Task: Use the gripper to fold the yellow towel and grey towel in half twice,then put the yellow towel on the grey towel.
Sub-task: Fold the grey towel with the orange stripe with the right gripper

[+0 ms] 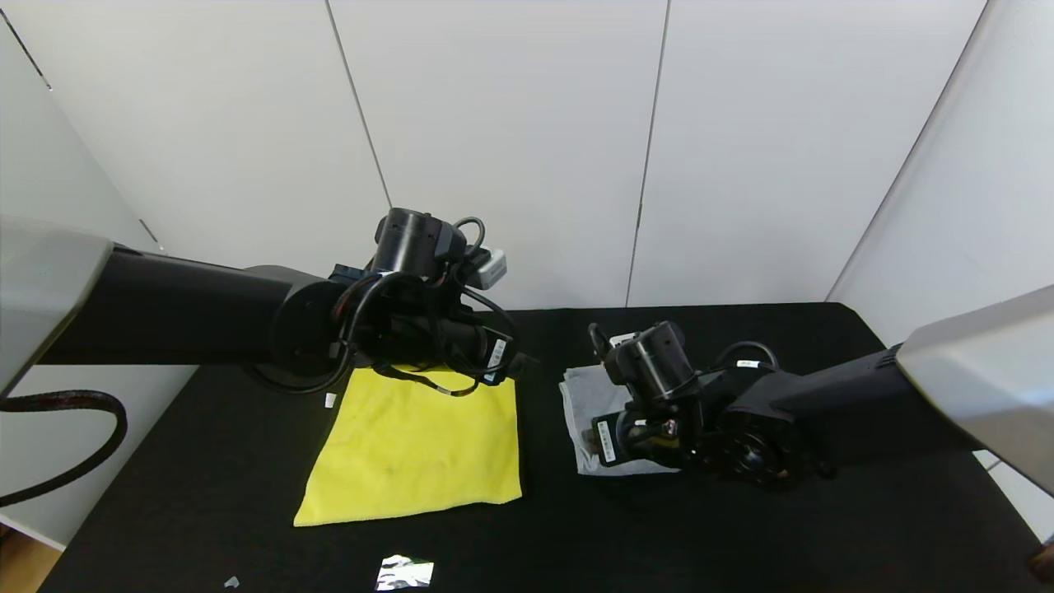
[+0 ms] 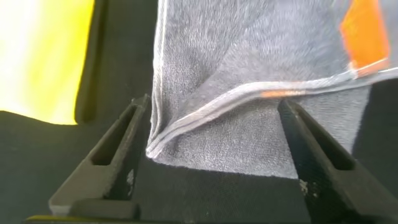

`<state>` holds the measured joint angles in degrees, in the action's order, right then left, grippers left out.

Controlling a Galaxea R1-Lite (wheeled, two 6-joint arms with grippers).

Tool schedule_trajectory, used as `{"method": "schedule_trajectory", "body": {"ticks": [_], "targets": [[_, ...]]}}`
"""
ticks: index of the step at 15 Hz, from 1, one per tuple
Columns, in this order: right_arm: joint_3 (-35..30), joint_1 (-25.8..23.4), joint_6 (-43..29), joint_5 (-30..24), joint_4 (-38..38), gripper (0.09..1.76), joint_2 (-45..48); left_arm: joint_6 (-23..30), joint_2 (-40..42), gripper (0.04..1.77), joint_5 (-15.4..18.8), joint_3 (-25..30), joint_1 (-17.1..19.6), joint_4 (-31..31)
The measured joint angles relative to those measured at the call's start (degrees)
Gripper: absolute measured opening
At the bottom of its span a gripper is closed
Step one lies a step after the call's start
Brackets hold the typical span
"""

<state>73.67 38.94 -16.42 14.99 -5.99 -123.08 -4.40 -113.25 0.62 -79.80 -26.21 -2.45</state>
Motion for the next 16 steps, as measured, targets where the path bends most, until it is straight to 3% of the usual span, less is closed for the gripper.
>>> {"method": "schedule_trajectory", "body": {"ticks": [5,11,16], "targets": [[-0.62,-0.52,0.13,0.33,0.49,1.59,3.45,0.00,0.00,1.72,0.00,-0.02,0.20,-0.01],[-1.05,-2.34,0.26,2.33,9.81,1.65,4.86,-0.02,-0.11,1.72,0.00,-0.02,0.20,0.00],[-0.99,-4.27,0.26,4.02,11.09,1.68,4.34,-0.06,-0.20,1.72,-0.02,-0.10,0.20,-0.01]]}}
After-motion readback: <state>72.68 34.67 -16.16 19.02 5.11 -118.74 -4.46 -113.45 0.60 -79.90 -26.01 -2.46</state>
